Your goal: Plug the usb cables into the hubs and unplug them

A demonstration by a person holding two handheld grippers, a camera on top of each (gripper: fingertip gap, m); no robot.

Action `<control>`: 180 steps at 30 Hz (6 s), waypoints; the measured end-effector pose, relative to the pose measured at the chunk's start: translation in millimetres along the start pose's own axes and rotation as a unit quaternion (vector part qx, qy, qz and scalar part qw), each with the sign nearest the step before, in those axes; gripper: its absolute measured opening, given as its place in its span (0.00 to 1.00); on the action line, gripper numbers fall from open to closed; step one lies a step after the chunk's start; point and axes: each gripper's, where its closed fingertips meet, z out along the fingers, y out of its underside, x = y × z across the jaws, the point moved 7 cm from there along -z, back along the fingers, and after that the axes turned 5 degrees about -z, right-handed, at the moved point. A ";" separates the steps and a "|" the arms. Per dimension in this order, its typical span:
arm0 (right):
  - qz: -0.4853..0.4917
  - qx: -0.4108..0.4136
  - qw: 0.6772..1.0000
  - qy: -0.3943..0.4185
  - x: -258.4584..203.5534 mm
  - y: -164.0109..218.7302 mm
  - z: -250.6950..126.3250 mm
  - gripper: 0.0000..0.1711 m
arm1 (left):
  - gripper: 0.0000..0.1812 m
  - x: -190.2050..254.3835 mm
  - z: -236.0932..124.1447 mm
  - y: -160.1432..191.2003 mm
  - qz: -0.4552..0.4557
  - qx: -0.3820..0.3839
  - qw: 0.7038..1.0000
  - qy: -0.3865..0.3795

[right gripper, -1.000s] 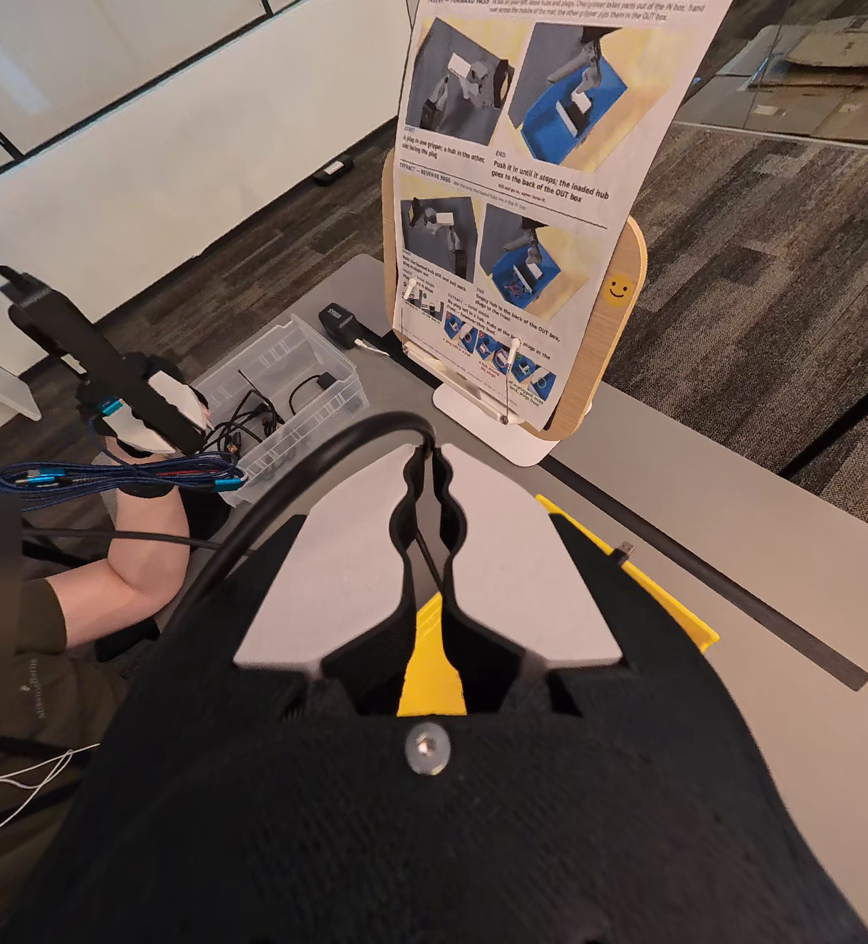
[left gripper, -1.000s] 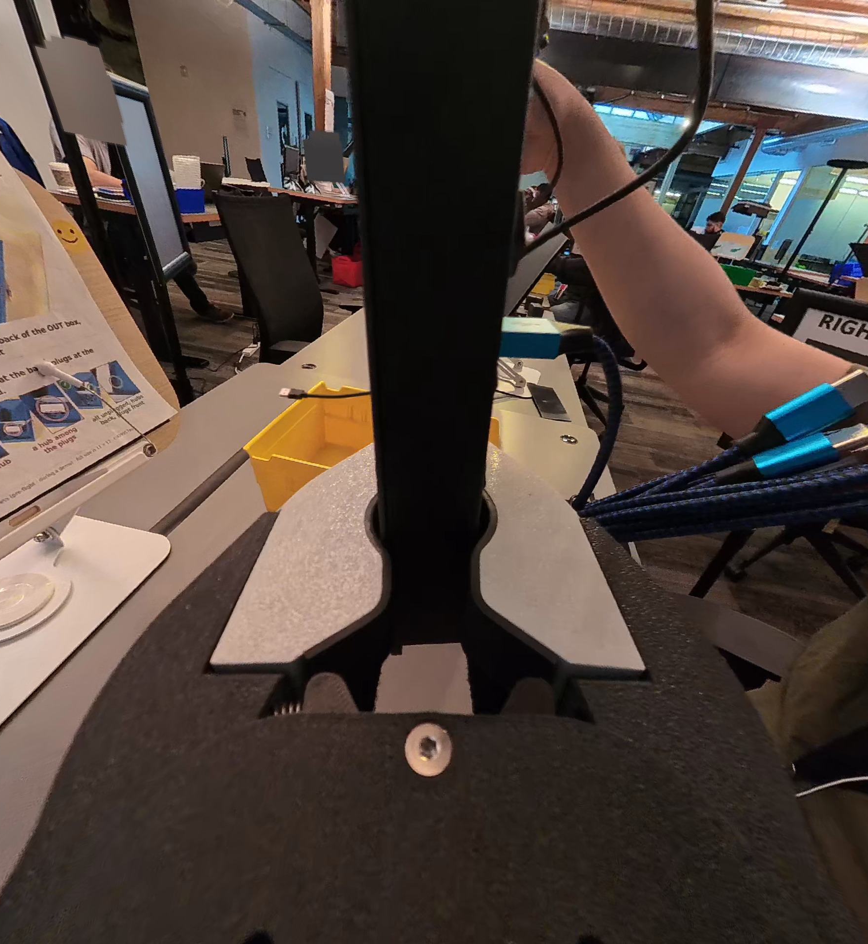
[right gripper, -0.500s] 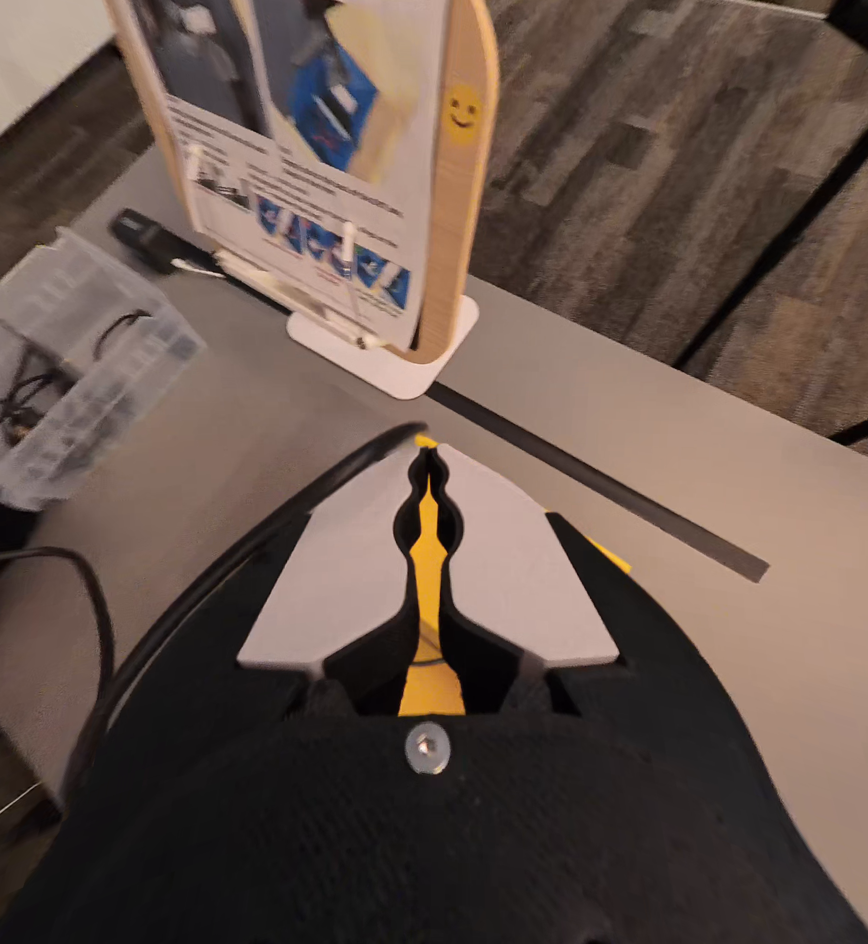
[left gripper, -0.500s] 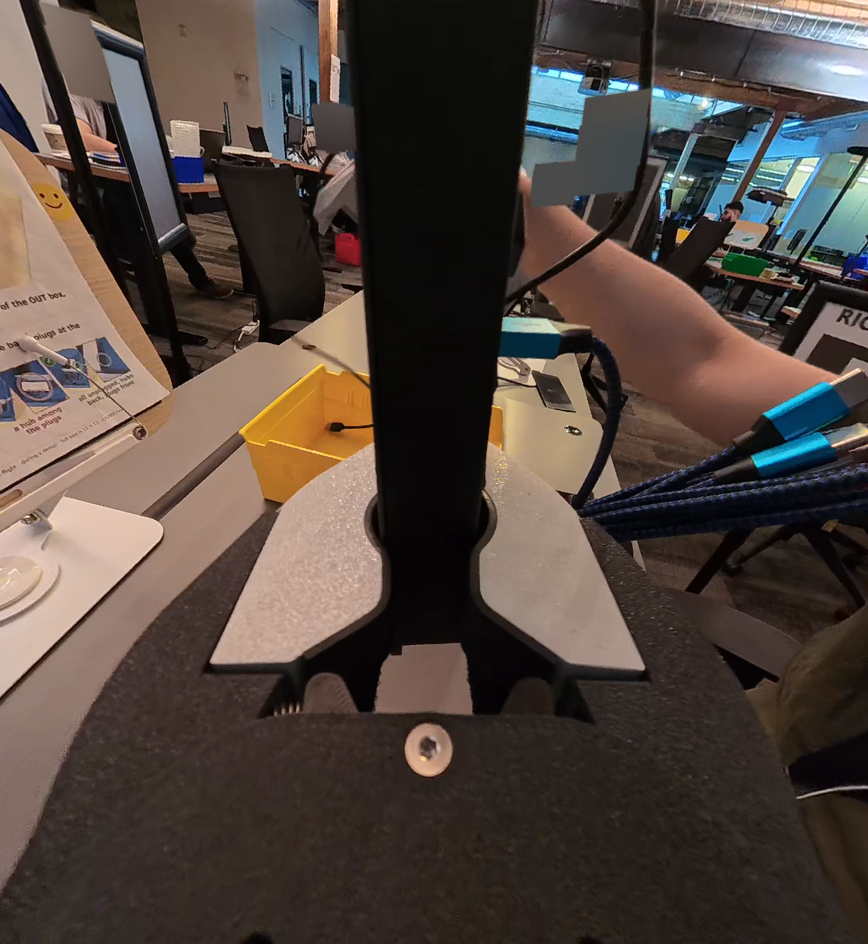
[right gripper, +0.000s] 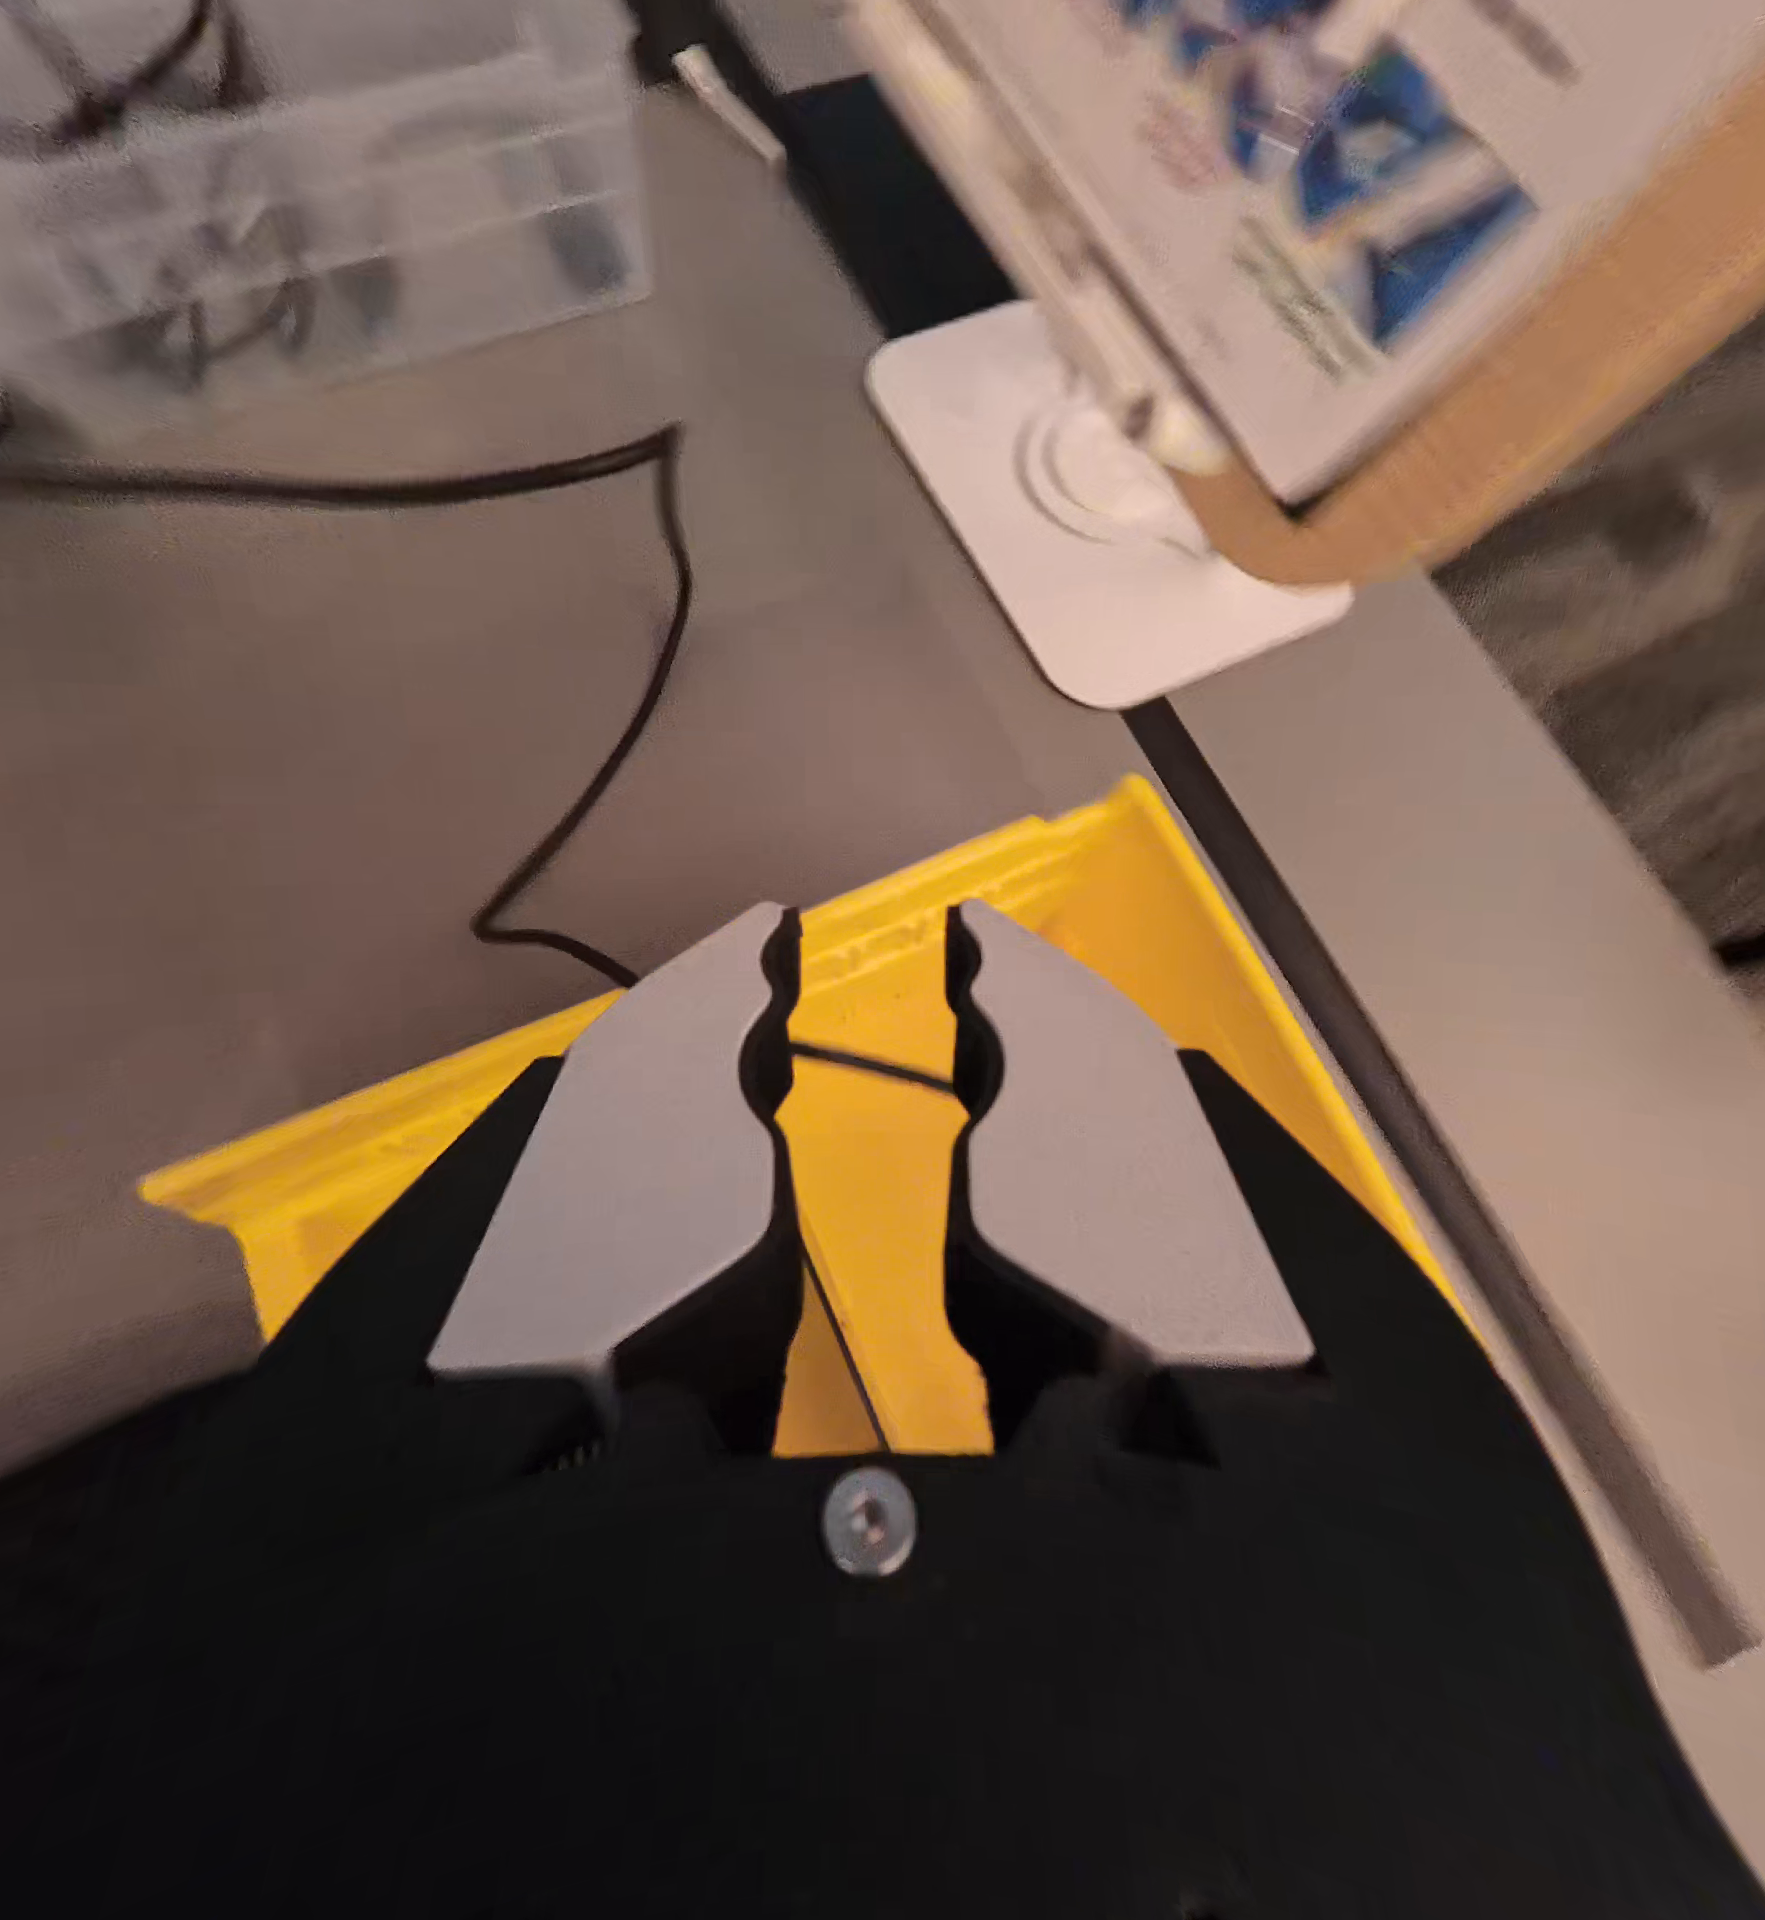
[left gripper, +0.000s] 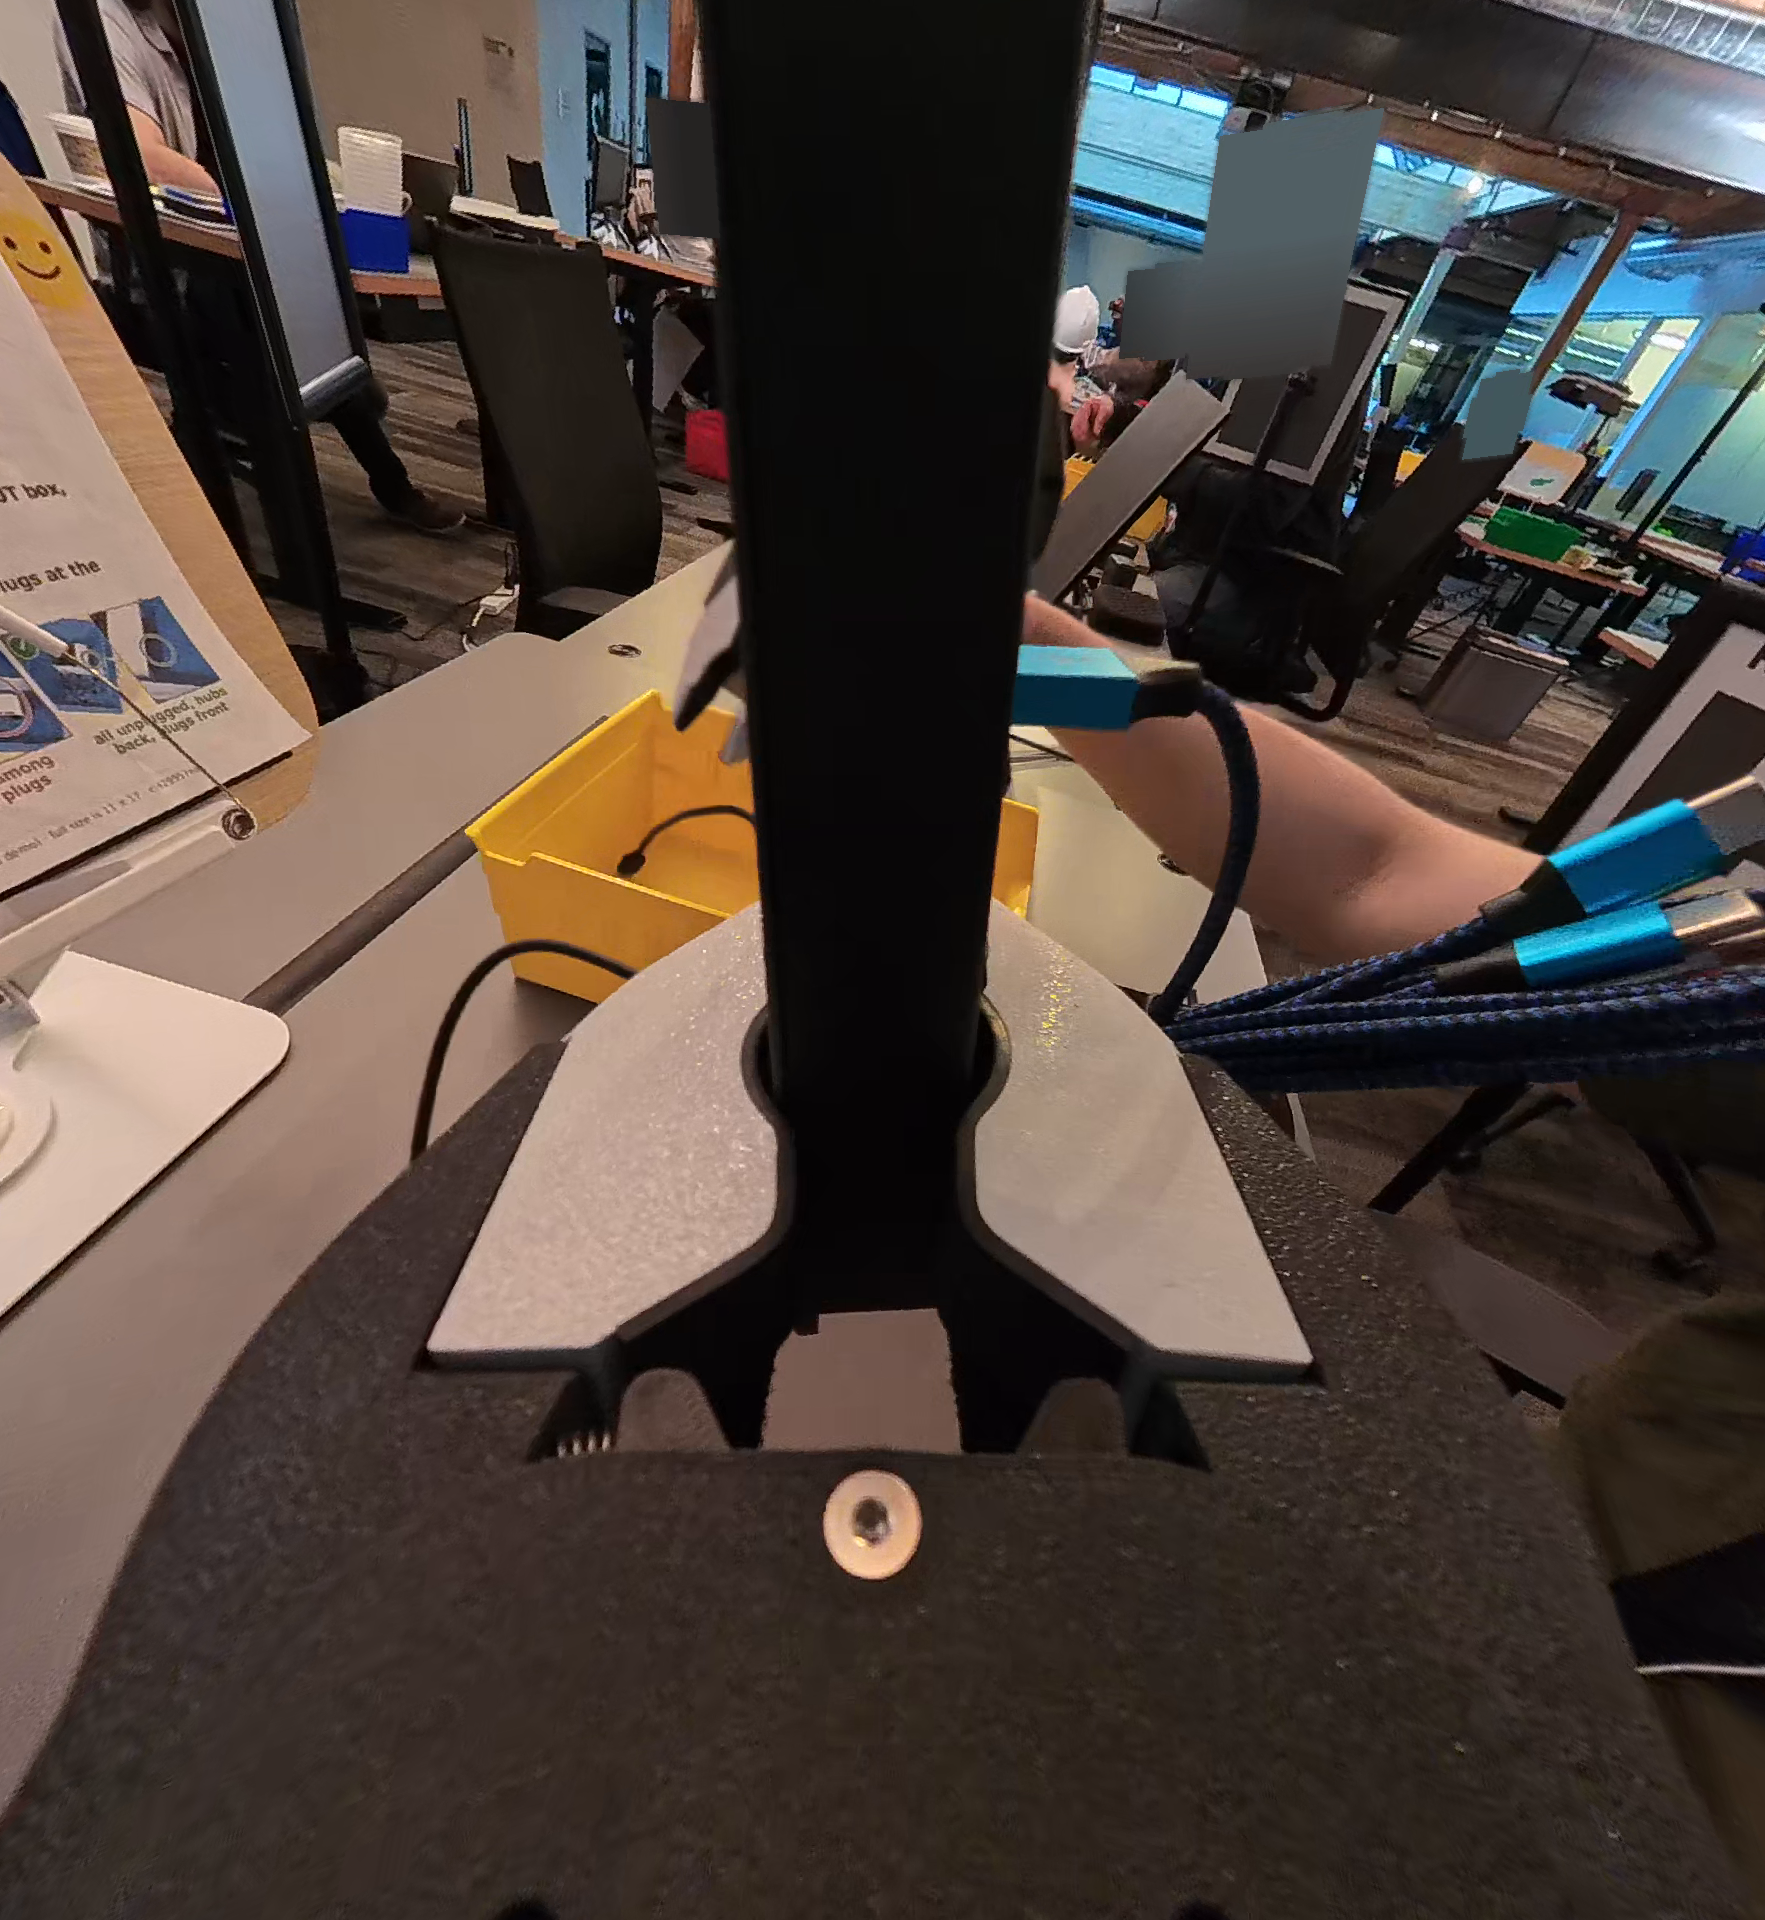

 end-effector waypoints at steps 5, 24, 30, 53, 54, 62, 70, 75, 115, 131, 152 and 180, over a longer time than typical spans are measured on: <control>-0.255 -0.096 0.962 0.017 -68.2 -3.8 27.1 0.18 | 0.15 2.8 0.0 -0.4 0.008 -0.005 1.000 -0.006; -0.390 -0.232 0.891 0.002 -105.9 25.2 27.4 0.15 | 0.15 4.5 -4.6 -0.6 0.017 -0.011 1.000 -0.011; -0.270 -0.177 0.946 -0.007 -80.8 1.1 8.2 0.03 | 0.15 4.4 -7.5 -2.3 0.019 -0.003 1.000 -0.018; 0.253 -0.221 0.942 0.028 67.2 97.0 21.3 0.23 | 0.15 66.1 -30.4 -29.0 0.061 0.094 0.990 0.083; 0.243 -0.211 0.947 0.015 64.6 94.2 21.2 0.23 | 0.15 63.7 -29.5 -28.7 0.056 0.094 0.991 0.080; 0.144 -0.151 0.978 -0.011 49.1 59.1 -8.5 0.24 | 0.15 49.8 -26.4 -27.4 0.028 0.097 0.992 0.071; 0.238 -0.308 0.918 -0.078 43.6 77.5 -34.1 0.22 | 0.15 46.4 -23.0 -25.5 0.026 0.089 0.994 0.064; 0.314 -0.238 0.912 -0.114 54.7 71.3 -48.9 0.22 | 0.15 46.5 -22.4 -24.8 0.029 0.083 0.994 0.064; 0.136 0.136 0.977 0.092 -109.9 -56.3 56.1 0.35 | 0.14 -13.1 -36.4 -22.7 -0.059 0.177 0.980 -0.066; 0.153 0.135 0.925 0.319 -126.9 -39.7 188.7 0.17 | 0.15 -5.0 -47.3 -27.2 -0.054 0.193 0.979 -0.044; 0.278 0.028 0.959 -0.049 -80.5 -41.3 -35.9 0.03 | 0.16 -2.4 -51.5 -26.6 -0.046 0.169 0.984 -0.041; 0.274 -0.121 0.949 -0.095 12.1 69.0 48.7 0.12 | 0.15 -6.7 21.6 -3.0 -0.020 0.050 0.997 -0.052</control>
